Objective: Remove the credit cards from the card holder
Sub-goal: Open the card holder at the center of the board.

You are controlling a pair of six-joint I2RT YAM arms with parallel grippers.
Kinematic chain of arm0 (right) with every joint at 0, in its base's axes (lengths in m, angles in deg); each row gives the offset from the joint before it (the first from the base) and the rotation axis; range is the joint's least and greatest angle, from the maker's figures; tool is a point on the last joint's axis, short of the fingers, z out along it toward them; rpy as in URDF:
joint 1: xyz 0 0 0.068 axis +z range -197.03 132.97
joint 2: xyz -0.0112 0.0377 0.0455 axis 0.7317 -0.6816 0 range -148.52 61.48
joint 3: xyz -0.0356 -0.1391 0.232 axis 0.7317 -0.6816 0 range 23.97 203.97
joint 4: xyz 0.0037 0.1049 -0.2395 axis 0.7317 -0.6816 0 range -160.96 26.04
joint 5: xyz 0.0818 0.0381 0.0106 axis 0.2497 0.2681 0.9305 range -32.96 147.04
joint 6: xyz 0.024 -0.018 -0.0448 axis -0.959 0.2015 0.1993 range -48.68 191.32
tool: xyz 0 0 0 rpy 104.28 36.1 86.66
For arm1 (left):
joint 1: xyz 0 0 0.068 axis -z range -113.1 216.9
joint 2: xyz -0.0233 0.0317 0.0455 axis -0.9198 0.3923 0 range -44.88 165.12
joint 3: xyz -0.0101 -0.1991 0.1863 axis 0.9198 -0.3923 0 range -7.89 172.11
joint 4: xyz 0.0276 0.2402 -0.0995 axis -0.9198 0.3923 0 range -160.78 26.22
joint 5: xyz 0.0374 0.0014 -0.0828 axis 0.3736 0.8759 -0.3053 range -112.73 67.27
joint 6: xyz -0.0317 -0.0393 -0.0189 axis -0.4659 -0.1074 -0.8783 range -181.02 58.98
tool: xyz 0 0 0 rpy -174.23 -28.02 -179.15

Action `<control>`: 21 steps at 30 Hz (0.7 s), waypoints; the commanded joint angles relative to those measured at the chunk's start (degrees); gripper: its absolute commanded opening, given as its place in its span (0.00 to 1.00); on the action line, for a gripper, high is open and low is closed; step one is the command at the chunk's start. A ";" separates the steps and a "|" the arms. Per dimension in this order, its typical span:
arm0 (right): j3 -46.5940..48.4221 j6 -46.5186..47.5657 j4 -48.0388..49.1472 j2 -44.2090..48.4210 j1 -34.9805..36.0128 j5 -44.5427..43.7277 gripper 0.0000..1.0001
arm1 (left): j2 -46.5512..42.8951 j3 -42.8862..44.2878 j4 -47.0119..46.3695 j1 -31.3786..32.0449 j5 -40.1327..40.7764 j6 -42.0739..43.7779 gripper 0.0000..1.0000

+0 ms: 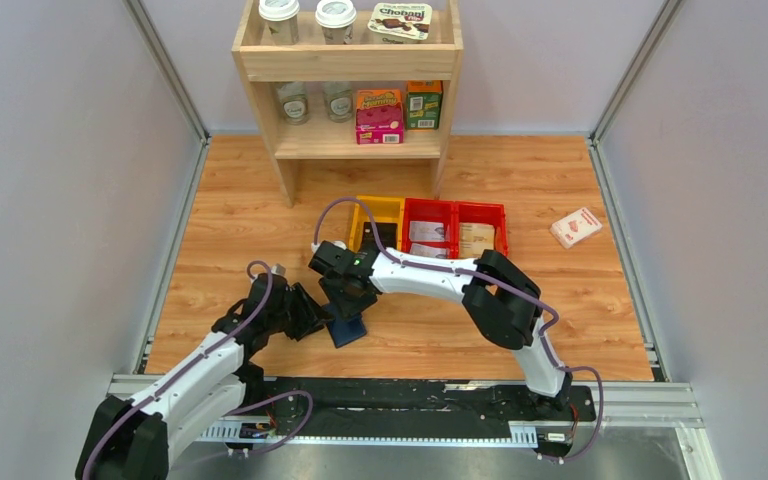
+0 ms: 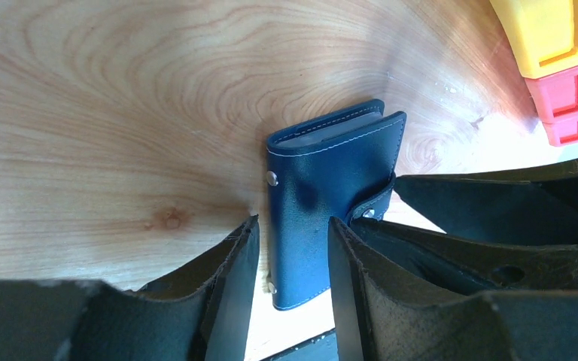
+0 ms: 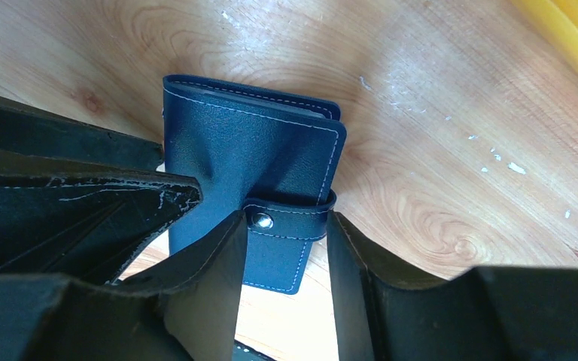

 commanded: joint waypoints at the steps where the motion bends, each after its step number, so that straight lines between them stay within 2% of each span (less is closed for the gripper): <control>1: 2.08 -0.40 1.42 -1.01 0.42 1.84 0.45 | 1.46 -0.43 -0.90 0.29 -0.18 0.36 0.47; 6: 1.21 -0.49 0.72 -2.16 0.42 1.40 0.45 | 2.08 -0.26 -1.25 0.29 -0.53 0.27 0.46; 15: 0.59 0.30 0.54 -3.13 0.85 2.28 0.55 | 5.85 -0.17 -4.23 0.64 -2.29 -0.08 0.39; 21: 0.15 0.57 0.89 -3.22 1.21 2.28 0.52 | 6.65 0.62 -4.85 2.13 -1.42 -0.87 0.31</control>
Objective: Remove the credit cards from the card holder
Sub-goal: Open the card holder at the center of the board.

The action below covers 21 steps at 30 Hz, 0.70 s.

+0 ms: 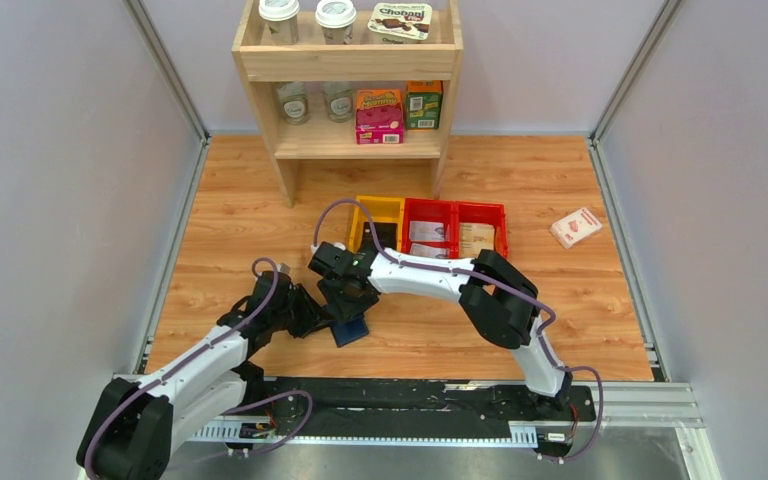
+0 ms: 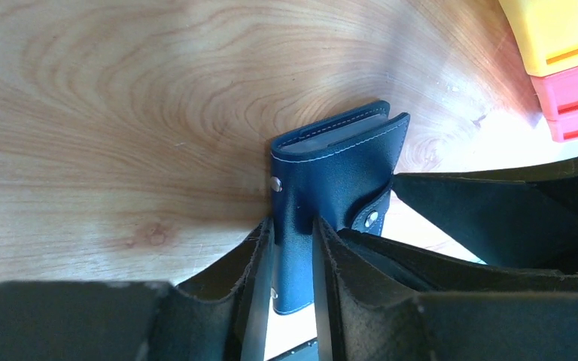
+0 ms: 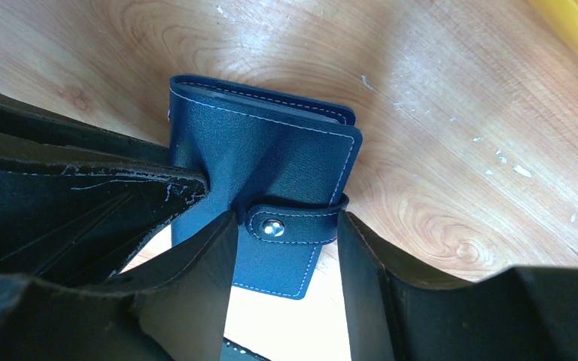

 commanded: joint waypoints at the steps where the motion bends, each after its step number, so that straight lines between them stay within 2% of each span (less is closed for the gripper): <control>1: -0.31 0.31 1.29 -2.12 1.01 1.51 0.50 | 0.66 0.49 -0.18 1.69 0.47 -0.56 0.28; 3: -1.10 0.39 2.08 -1.51 1.01 1.51 0.42 | 0.04 0.67 0.35 1.96 1.08 -0.83 0.21; 4: -1.97 0.39 2.95 -0.64 0.84 1.51 0.35 | -0.40 0.58 1.05 2.13 1.78 -0.74 0.15; 6: -3.55 0.31 4.62 0.68 0.57 4.58 0.31 | -0.93 0.58 1.84 2.13 2.57 -0.65 0.13; 9: -6.80 -0.74 8.83 3.05 -0.83 9.23 0.26 | -0.67 0.32 2.46 2.13 3.45 -0.65 0.12; 17: -16.91 -4.52 20.61 9.65 -3.55 20.05 0.20 | 3.29 1.19 2.29 2.13 5.74 1.01 0.12; 21: -21.74 -7.16 25.71 11.59 -6.10 24.09 0.11 | 6.89 2.33 2.11 2.13 5.92 1.81 0.11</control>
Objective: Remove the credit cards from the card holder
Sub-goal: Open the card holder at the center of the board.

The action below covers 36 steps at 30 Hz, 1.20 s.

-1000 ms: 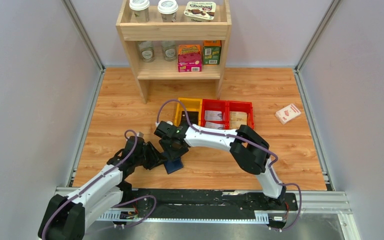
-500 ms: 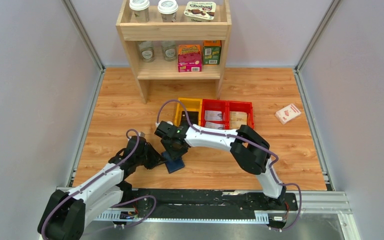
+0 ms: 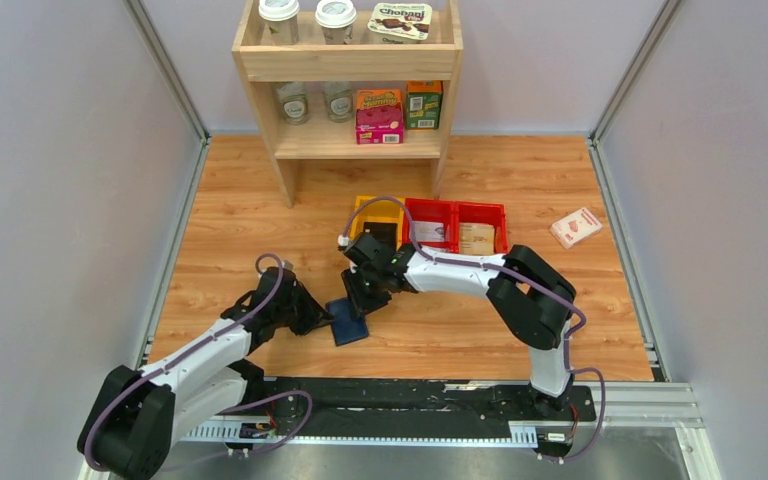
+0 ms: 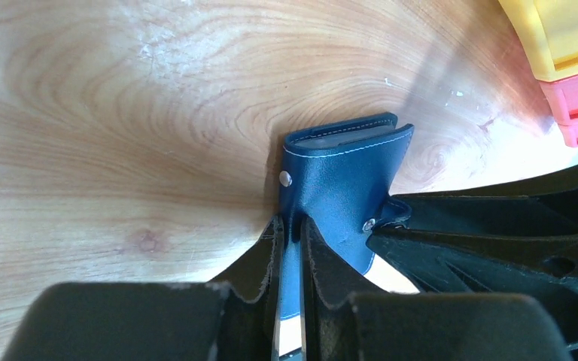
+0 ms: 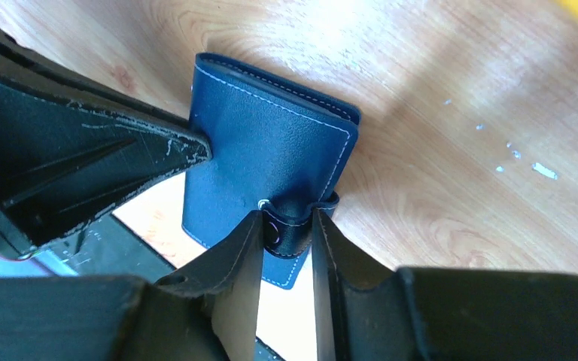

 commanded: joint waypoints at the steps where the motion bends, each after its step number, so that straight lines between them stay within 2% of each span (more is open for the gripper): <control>1: -5.23 -5.48 9.87 2.43 -1.06 12.25 0.10 | 4.92 0.37 1.37 0.45 3.58 1.77 0.11; 3: -7.69 -7.15 12.07 3.40 -2.29 13.66 0.11 | 6.16 0.46 0.84 0.36 3.32 1.77 0.11; 6: -9.45 -7.59 11.82 5.06 -3.00 12.45 0.20 | 6.78 0.72 0.57 0.36 3.14 1.94 0.11; 9: -11.12 -7.77 9.19 7.70 -3.35 6.48 0.33 | 6.52 1.51 2.15 0.45 3.93 2.82 0.11; 11: -11.48 -7.51 6.12 9.45 -3.35 1.30 0.36 | 6.16 2.04 3.03 0.45 4.45 3.43 0.11; 14: -11.57 -6.89 3.91 10.69 -3.35 -3.02 0.37 | 5.81 2.57 3.74 0.45 4.72 4.23 0.11; 23: -10.07 -8.12 1.19 9.03 -3.70 -8.30 0.34 | 5.99 3.71 5.23 0.45 4.37 6.42 0.11; 31: -10.07 -7.86 4.00 6.92 -4.49 -4.53 0.41 | 6.69 5.11 6.29 0.45 3.75 8.71 0.11; 36: -9.02 -7.95 1.90 4.37 -4.67 -5.48 0.44 | 7.13 6.08 6.99 0.45 3.58 9.94 0.11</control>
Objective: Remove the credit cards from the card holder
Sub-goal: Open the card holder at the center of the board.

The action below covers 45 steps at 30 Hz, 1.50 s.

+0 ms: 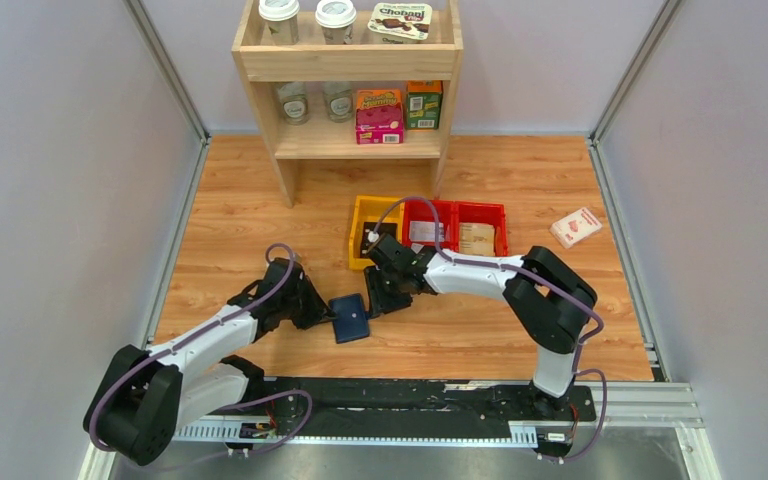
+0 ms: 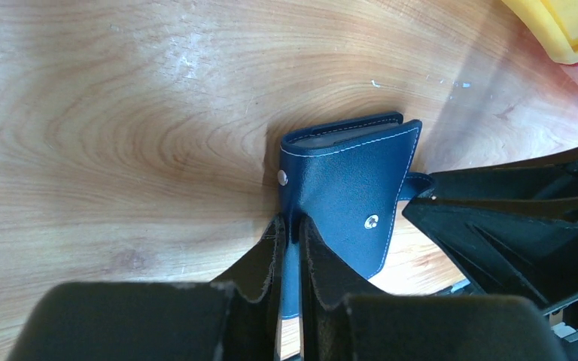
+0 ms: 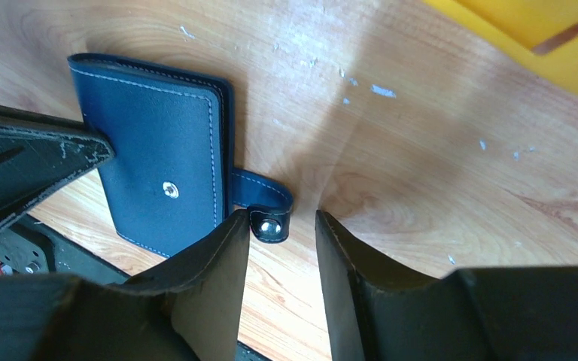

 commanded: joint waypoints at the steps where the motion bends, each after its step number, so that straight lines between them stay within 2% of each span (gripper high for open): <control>1: 2.39 -0.58 -1.80 -2.08 -0.27 -2.30 0.45 | 1.16 1.12 6.03 0.08 3.64 3.97 0.11; 3: 1.87 -0.76 -2.86 -1.03 -0.36 -4.06 0.45 | 1.08 1.74 6.99 0.08 3.82 4.67 0.12; 5: 1.43 -1.19 -4.09 0.64 -0.36 -6.17 0.50 | 0.82 2.26 7.96 -0.01 4.34 5.29 0.12; 9: 1.78 -0.94 -7.52 3.36 -0.45 -14.60 0.55 | 0.11 2.97 9.28 0.08 4.87 6.17 0.12; 16: 1.77 0.91 -0.67 4.52 0.43 -4.88 0.58 | 0.37 3.41 9.55 0.17 4.61 6.96 0.12; 21: 5.20 1.35 -2.33 1.44 0.96 -4.15 0.58 | 0.37 3.58 9.81 0.17 4.52 7.05 0.12; 26: 6.44 1.97 -4.27 -1.11 1.22 -4.24 0.53 | 0.11 3.67 9.90 0.17 4.52 7.14 0.12; 29: 6.70 2.23 -5.06 -2.52 1.31 -4.06 0.47 | 0.46 4.20 9.99 0.43 4.52 7.49 0.12; 31: 6.26 2.41 -5.15 -2.70 1.22 -3.89 0.40 | 0.64 4.55 10.69 0.69 4.70 7.75 0.12; 33: 5.04 2.41 -3.67 -1.74 1.13 -2.76 0.27 | 0.46 5.42 11.82 0.96 5.05 8.10 0.12; 35: 2.93 1.97 -0.60 -0.42 0.43 0.14 0.13 | 0.03 6.74 13.75 1.83 6.19 8.46 0.17; 37: -0.05 1.18 4.05 1.25 -0.44 4.18 0.00 | -0.85 8.50 16.21 3.06 7.86 8.72 0.28; 38: -2.07 0.57 6.77 2.13 -1.06 6.46 0.00 | -1.21 9.90 17.27 3.59 9.43 8.72 0.37; 40: -4.19 -0.49 10.92 3.62 -1.85 9.54 0.00 | -2.26 12.01 19.65 5.17 11.03 8.28 0.46; 43: -6.83 -1.55 15.32 5.91 -2.12 11.31 0.00 | -2.27 15.00 22.02 8.33 14.53 7.58 0.53; 44: -7.27 -1.72 16.28 6.53 -2.03 11.93 0.00 | -1.92 16.23 22.20 9.65 15.06 6.97 0.70; 45: -7.62 -1.98 16.73 7.32 -2.03 12.28 0.00 | -1.48 16.67 22.20 10.18 15.76 6.70 0.70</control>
